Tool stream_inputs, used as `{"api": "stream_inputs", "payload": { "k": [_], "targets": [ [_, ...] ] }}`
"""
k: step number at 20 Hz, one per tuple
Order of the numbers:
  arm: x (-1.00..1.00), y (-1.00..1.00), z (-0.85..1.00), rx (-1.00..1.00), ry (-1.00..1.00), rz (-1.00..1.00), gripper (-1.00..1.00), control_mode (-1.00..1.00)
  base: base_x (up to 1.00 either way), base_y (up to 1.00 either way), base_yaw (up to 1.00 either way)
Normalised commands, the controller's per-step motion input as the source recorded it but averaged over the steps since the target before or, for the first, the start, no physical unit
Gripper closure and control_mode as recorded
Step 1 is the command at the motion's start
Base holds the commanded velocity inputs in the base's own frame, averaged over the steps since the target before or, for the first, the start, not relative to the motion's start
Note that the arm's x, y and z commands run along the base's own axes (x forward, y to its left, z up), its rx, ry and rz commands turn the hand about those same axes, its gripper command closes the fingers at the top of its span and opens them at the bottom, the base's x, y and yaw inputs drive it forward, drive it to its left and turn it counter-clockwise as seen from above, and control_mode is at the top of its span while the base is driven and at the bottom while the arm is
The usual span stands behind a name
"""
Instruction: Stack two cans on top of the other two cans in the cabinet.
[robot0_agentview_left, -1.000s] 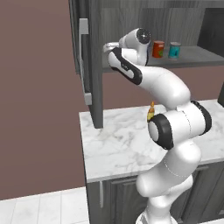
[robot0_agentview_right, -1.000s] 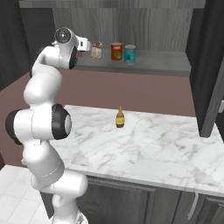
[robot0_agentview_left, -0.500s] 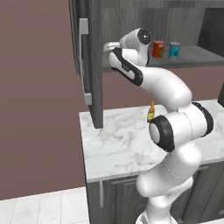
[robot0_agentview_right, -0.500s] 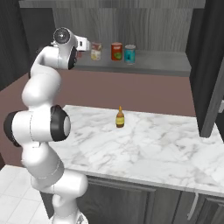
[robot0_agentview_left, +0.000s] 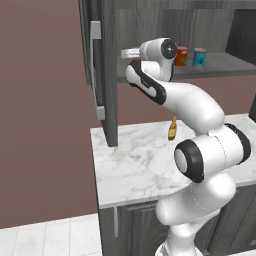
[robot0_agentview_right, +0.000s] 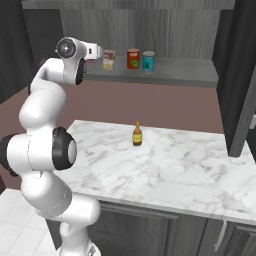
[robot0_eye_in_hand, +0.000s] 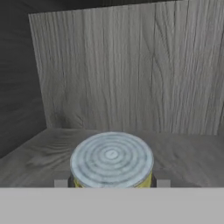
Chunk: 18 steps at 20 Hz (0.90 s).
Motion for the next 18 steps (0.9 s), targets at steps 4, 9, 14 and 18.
{"api": "stream_inputs", "payload": {
  "k": [4, 9, 14, 18],
  "targets": [
    [-0.02, 0.00, 0.36, 0.00, 0.00, -0.08, 1.00, -1.00, 0.00, 0.00, 0.00],
    [-0.01, 0.03, 0.41, -0.02, 0.00, -0.10, 1.00, -1.00, 0.00, 0.00, 0.00],
    [-0.04, 0.03, 0.36, 0.00, 0.00, -0.09, 1.00, -1.00, 0.00, 0.00, 0.00],
    [-0.05, -0.13, 0.25, 0.00, 0.00, -0.07, 1.00, -1.00, 0.00, 0.00, 0.00]
  ]
}}
